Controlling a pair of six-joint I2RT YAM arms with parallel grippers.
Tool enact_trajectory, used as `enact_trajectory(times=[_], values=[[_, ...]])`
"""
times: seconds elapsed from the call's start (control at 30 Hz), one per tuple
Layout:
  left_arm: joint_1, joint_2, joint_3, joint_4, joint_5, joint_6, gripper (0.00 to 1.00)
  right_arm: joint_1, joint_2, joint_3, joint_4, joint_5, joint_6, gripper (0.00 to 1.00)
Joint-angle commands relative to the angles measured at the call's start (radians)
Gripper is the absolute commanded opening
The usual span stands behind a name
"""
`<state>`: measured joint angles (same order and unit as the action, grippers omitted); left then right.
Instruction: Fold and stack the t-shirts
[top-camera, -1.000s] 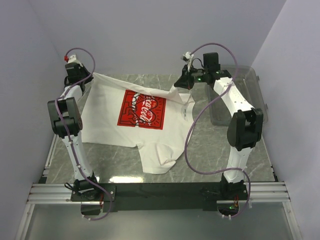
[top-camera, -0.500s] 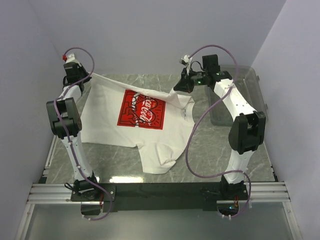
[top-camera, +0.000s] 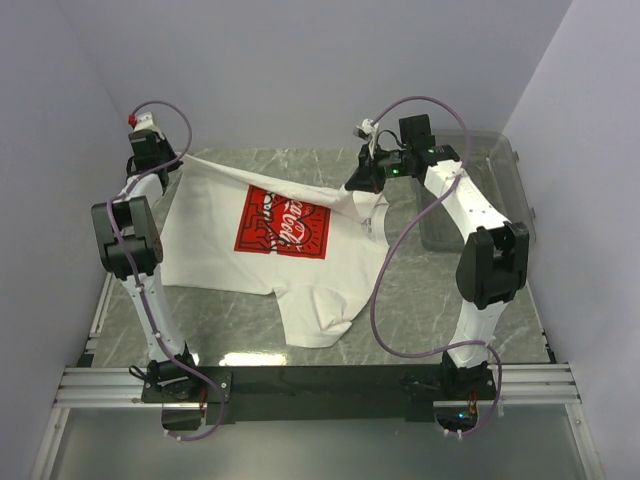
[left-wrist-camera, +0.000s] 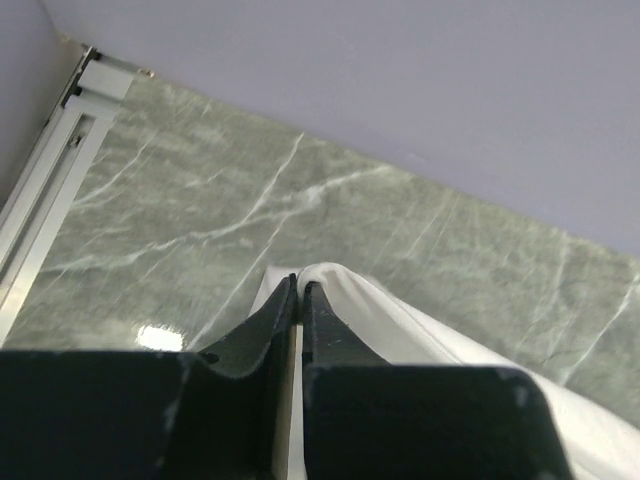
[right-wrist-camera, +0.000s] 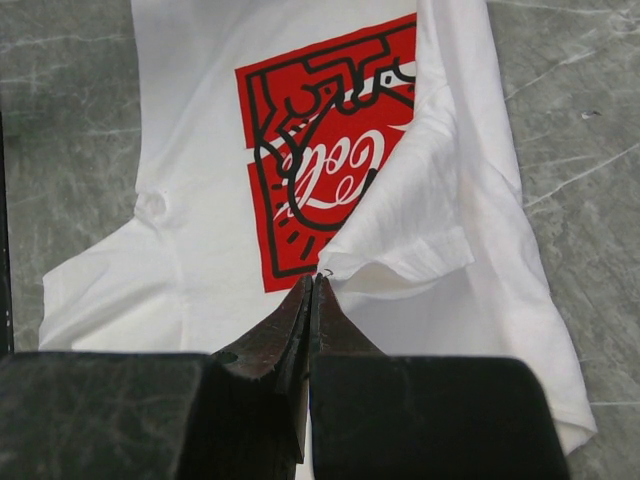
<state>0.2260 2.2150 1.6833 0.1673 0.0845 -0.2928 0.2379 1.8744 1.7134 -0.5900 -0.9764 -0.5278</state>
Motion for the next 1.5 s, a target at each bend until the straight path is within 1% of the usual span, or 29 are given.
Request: enact_trajectory(times=[0.0, 0.23, 0.43, 0.57, 0.63, 0.67, 0.73, 0.77, 0.8, 0.83, 0.87, 0.9, 1.03, 1.13, 1.23, 1.47], values=[[0.009, -0.097, -0.028, 0.024, -0.026, 0.063, 0.09, 0.005, -0.061, -0.003, -0.017, -0.004, -0.037, 0.00], [0.009, -0.117, -0.063, -0.005, -0.040, 0.107, 0.10, -0.006, -0.066, -0.011, -0.037, -0.016, -0.058, 0.00], [0.007, -0.135, -0.083, -0.037, -0.020, 0.158, 0.13, -0.005, -0.072, -0.024, -0.050, -0.015, -0.077, 0.00], [0.006, -0.144, -0.099, -0.058, -0.023, 0.185, 0.18, -0.006, -0.072, -0.031, -0.044, -0.011, -0.074, 0.00], [0.006, -0.150, -0.106, -0.071, -0.029, 0.192, 0.25, -0.005, -0.072, -0.035, -0.042, -0.010, -0.074, 0.00], [0.006, -0.150, -0.108, -0.077, -0.032, 0.198, 0.32, -0.005, -0.073, -0.037, -0.045, -0.007, -0.075, 0.00], [0.004, -0.158, -0.111, -0.098, -0.061, 0.196, 0.37, -0.006, -0.070, -0.040, -0.045, -0.004, -0.078, 0.00], [0.004, -0.166, -0.112, -0.104, -0.074, 0.198, 0.43, -0.006, -0.070, -0.040, -0.047, -0.001, -0.078, 0.00], [0.006, -0.173, -0.117, -0.110, -0.081, 0.196, 0.43, -0.005, -0.069, -0.037, -0.050, 0.002, -0.080, 0.00], [0.006, -0.182, -0.128, -0.118, -0.118, 0.187, 0.44, -0.006, -0.066, -0.035, -0.051, 0.008, -0.083, 0.00], [0.006, -0.192, -0.135, -0.123, -0.141, 0.181, 0.50, -0.006, -0.064, -0.037, -0.050, 0.011, -0.081, 0.00], [0.007, -0.210, -0.142, -0.129, -0.167, 0.169, 0.51, -0.006, -0.063, -0.035, -0.054, 0.013, -0.081, 0.00], [0.015, -0.233, -0.143, -0.164, -0.172, 0.086, 0.52, 0.000, -0.046, -0.034, -0.071, 0.012, -0.090, 0.00], [0.019, -0.230, -0.129, -0.238, -0.157, 0.034, 0.52, 0.005, -0.041, -0.040, -0.080, 0.021, -0.107, 0.00], [0.019, -0.236, -0.138, -0.259, -0.150, 0.012, 0.51, 0.009, -0.041, -0.044, -0.093, 0.027, -0.126, 0.00], [0.029, -0.293, -0.174, -0.276, -0.149, 0.030, 0.51, 0.008, -0.055, -0.040, -0.106, 0.025, -0.150, 0.00]])
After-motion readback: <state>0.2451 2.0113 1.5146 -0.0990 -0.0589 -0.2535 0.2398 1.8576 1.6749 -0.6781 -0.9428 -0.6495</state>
